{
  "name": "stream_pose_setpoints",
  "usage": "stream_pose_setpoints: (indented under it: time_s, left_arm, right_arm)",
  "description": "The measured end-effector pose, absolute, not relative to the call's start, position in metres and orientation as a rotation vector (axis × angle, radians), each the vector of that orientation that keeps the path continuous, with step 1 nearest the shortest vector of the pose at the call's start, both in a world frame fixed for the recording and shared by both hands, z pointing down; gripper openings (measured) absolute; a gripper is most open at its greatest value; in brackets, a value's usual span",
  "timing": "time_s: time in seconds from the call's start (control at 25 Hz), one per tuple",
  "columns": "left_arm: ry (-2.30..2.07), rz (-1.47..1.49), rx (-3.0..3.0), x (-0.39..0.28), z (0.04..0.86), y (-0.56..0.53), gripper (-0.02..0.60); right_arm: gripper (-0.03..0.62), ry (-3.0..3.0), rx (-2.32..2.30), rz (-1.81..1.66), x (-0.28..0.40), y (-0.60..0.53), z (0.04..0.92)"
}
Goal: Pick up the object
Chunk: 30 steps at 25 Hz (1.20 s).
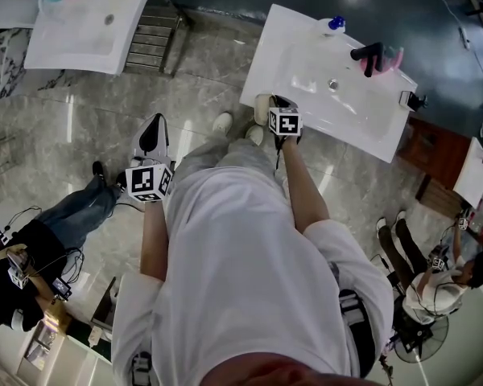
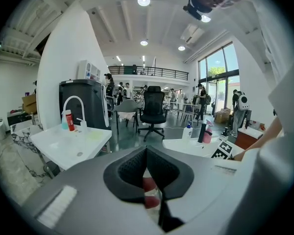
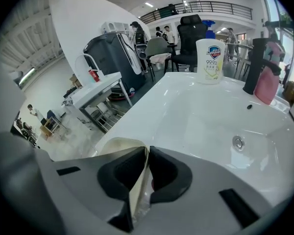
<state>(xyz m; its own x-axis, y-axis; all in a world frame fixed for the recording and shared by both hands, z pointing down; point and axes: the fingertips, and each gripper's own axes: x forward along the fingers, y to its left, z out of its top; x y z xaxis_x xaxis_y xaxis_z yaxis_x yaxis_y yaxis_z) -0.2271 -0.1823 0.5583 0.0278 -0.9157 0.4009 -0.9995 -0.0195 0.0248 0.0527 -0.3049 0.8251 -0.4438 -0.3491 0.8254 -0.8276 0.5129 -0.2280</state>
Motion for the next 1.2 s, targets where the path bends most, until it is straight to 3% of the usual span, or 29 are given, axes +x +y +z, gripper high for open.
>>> stream_pose_setpoints:
  time_s: [0.68,1.2]
  left_arm:
    - [-1.908,0.338,2.080,-0.213,0.552,-0.196,0.000]
    - [-1.737,0.242,2.304,-0.173,0.533,-0.248,0.000]
  right_arm:
    - [0.028,-2.046,1.033,0.791,0.066,-0.314,0.801]
    - [0.028,-2.223,1.248,0.655,0.082,-0.343,0.681]
